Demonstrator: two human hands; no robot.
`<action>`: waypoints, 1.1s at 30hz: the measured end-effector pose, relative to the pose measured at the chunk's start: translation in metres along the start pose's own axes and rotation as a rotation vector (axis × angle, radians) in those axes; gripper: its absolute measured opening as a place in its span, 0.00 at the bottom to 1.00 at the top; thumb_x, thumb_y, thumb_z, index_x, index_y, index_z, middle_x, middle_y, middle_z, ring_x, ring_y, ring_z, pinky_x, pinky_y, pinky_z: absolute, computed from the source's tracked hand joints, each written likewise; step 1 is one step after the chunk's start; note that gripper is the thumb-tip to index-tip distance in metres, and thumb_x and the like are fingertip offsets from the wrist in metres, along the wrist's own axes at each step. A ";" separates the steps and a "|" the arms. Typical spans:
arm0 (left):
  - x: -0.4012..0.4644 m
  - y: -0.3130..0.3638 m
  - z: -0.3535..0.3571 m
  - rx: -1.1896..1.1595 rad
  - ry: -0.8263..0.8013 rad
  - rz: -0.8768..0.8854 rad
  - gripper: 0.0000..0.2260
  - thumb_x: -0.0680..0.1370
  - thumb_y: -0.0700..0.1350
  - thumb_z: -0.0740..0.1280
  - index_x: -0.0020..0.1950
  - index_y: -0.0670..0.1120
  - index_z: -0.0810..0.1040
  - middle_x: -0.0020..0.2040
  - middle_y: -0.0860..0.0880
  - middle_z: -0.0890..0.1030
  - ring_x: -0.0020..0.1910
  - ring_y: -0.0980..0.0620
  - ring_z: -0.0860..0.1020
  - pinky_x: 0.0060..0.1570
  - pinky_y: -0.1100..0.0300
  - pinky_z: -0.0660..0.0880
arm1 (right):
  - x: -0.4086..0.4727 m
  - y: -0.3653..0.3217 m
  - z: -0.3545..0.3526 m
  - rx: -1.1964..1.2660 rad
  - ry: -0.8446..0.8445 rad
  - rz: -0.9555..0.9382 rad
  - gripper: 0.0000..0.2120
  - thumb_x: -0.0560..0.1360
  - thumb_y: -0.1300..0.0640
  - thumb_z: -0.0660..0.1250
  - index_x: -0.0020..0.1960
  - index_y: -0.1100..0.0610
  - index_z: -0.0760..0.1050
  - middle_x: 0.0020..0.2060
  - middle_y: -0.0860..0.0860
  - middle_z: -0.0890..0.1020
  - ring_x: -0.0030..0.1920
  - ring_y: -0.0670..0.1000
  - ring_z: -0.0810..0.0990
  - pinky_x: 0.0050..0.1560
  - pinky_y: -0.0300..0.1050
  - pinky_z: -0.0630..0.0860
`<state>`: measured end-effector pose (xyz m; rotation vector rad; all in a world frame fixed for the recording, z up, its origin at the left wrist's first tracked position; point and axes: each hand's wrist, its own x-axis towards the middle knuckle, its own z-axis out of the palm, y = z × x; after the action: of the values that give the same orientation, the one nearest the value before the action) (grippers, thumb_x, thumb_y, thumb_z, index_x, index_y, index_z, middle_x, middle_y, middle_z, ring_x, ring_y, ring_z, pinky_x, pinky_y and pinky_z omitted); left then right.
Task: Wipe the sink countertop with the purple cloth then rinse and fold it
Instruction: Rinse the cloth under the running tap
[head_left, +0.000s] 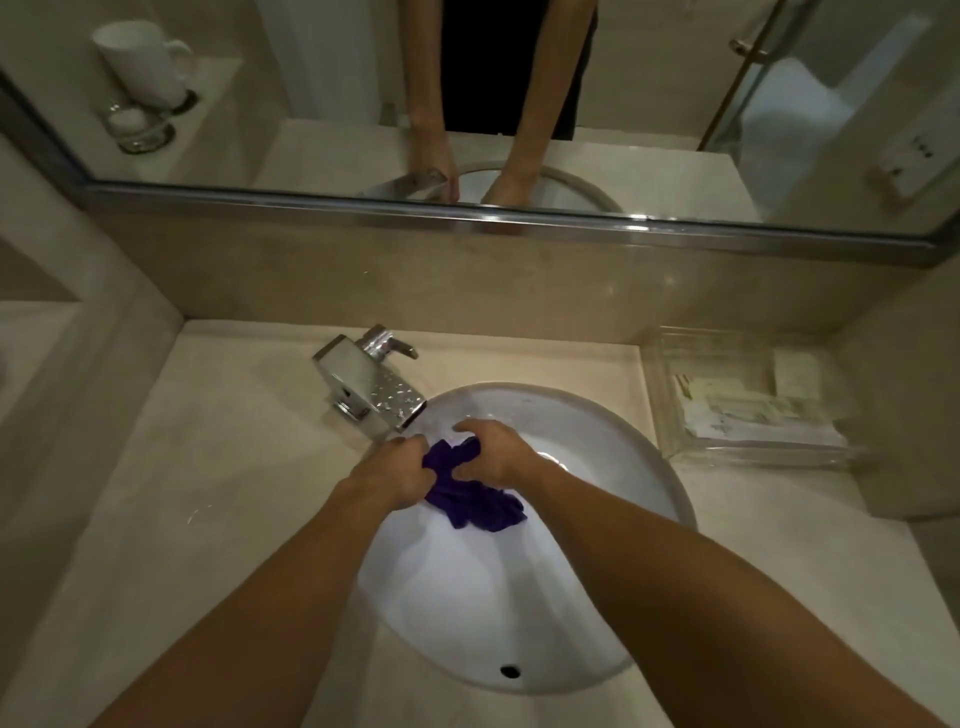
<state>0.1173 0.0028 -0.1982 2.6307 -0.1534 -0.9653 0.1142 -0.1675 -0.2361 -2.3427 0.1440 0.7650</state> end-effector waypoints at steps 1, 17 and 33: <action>-0.003 -0.001 0.000 -0.004 -0.001 -0.009 0.18 0.80 0.45 0.63 0.69 0.43 0.72 0.67 0.41 0.74 0.63 0.43 0.75 0.63 0.50 0.74 | -0.001 -0.004 -0.004 0.023 0.014 -0.011 0.30 0.75 0.57 0.74 0.75 0.52 0.71 0.68 0.55 0.76 0.66 0.56 0.76 0.59 0.44 0.74; -0.021 -0.026 0.003 -0.146 0.020 -0.047 0.15 0.82 0.42 0.61 0.68 0.42 0.74 0.67 0.42 0.74 0.62 0.43 0.76 0.60 0.54 0.74 | 0.000 -0.109 -0.058 0.575 0.121 -0.191 0.16 0.85 0.52 0.56 0.62 0.52 0.81 0.58 0.46 0.85 0.63 0.46 0.80 0.64 0.54 0.75; 0.001 -0.044 0.024 -0.179 -0.027 -0.114 0.16 0.82 0.43 0.62 0.69 0.41 0.75 0.70 0.42 0.73 0.68 0.43 0.72 0.65 0.56 0.69 | 0.016 -0.004 0.038 0.452 0.091 0.222 0.12 0.78 0.65 0.63 0.56 0.71 0.80 0.42 0.62 0.80 0.45 0.60 0.79 0.48 0.53 0.78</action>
<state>0.1018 0.0375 -0.2309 2.4855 0.0746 -1.0020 0.1105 -0.1391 -0.2657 -1.9477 0.5650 0.6489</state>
